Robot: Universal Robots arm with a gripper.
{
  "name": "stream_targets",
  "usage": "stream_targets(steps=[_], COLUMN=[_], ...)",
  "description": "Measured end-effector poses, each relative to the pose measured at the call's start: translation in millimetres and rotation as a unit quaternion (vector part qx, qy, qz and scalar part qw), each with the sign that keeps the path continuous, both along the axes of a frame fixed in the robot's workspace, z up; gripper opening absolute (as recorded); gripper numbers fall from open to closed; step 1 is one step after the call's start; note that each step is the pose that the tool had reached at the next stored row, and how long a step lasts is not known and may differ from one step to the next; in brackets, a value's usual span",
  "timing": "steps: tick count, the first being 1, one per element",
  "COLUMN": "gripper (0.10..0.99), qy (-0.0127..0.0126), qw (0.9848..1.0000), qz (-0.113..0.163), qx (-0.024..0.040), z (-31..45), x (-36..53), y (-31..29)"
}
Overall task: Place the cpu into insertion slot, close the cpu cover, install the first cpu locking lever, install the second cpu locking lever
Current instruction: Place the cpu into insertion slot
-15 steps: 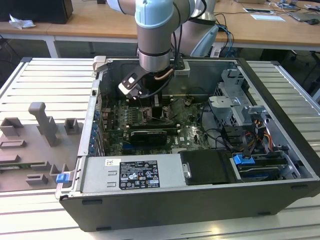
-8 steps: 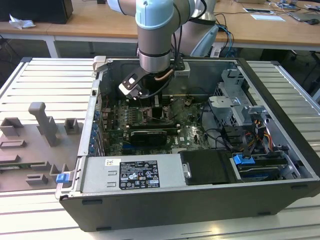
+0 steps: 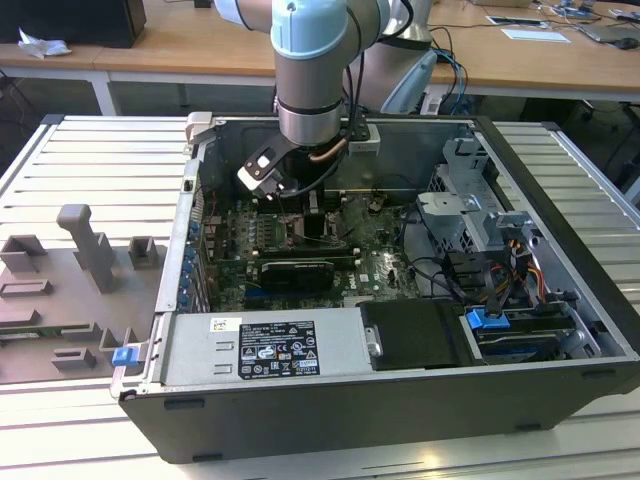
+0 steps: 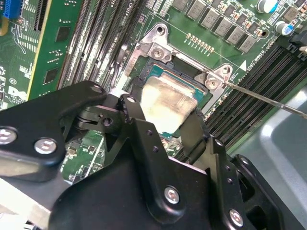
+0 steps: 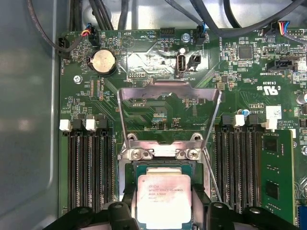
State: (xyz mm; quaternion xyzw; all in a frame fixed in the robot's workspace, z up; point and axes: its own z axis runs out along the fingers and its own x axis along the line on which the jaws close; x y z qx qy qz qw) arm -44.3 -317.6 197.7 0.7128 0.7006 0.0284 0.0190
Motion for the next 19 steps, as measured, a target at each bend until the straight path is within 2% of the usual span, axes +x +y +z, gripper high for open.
stream_targets(steps=[1, 6, 11, 19], gripper=[0.616, 0.616, 0.616, 0.616], qy=[0.0000, 0.0000, -0.0001, 0.0000], qw=[1.0000, 1.0000, 1.0000, 0.9999], qz=[0.000, 0.000, 0.000, -0.011], qx=[-0.0001, -0.0001, 0.0001, -0.0001], z=[0.0, 1.1, 6.9, 3.4], x=[0.0, 0.0, 0.0, 0.0], y=[0.0, 0.0, 0.0, -0.4])
